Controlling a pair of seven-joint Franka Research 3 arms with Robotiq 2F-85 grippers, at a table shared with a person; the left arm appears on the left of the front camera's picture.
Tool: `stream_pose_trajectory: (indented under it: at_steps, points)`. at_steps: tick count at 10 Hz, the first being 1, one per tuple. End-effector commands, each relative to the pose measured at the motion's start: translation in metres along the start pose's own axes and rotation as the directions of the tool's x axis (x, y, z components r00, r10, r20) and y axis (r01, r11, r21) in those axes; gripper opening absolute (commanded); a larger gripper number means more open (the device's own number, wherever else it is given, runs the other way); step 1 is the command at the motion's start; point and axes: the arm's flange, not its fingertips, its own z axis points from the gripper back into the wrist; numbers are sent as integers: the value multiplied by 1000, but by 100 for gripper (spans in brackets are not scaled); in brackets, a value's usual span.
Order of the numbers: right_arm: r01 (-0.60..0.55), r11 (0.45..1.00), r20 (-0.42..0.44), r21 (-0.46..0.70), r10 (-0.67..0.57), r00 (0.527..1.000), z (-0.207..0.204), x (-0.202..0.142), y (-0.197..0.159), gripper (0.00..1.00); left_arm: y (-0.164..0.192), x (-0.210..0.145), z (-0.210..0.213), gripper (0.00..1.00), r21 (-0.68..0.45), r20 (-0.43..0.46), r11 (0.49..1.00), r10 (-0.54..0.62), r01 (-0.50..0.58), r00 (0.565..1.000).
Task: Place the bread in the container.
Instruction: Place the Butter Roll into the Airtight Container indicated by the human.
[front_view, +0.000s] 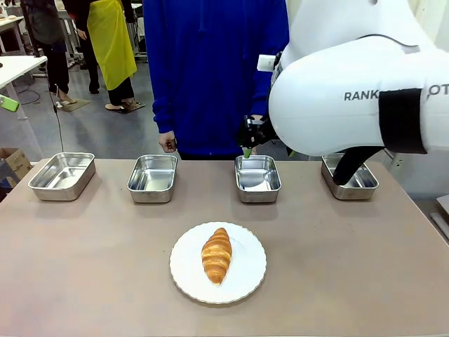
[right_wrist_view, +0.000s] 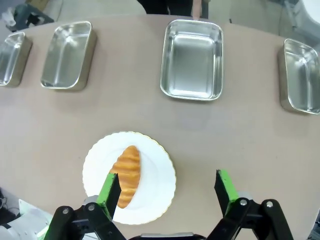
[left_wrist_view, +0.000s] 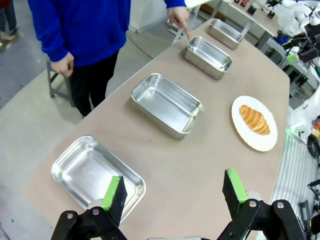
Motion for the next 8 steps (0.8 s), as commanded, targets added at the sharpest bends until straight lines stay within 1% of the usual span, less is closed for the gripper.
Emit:
stream_pose_trajectory:
  at_steps: [1, 3, 4, 6, 8]
  points:
    - [54, 998, -26, 39, -53, 998, -31, -7, 23, 100, -2, 1, 1, 100, -7, 6, 1000, -3, 3, 1000]
    - [84, 993, -128, 77, -74, 989, -60, -19, 40, 100, -2, 1, 1, 100, -7, 6, 1000, -3, 3, 1000]
    - [100, 992, -169, 71, -87, 982, -77, -26, 48, 100, -2, 1, 1, 100, -7, 6, 1000, -3, 3, 1000]
    - [115, 992, -208, 50, -102, 973, -112, -42, 70, 100, -2, 1, 1, 100, -7, 6, 1000, -3, 3, 1000]
    - [120, 992, -251, 36, -107, 962, -135, -52, 87, 100, -2, 1, 1, 100, -7, 6, 1000, -3, 3, 1000]
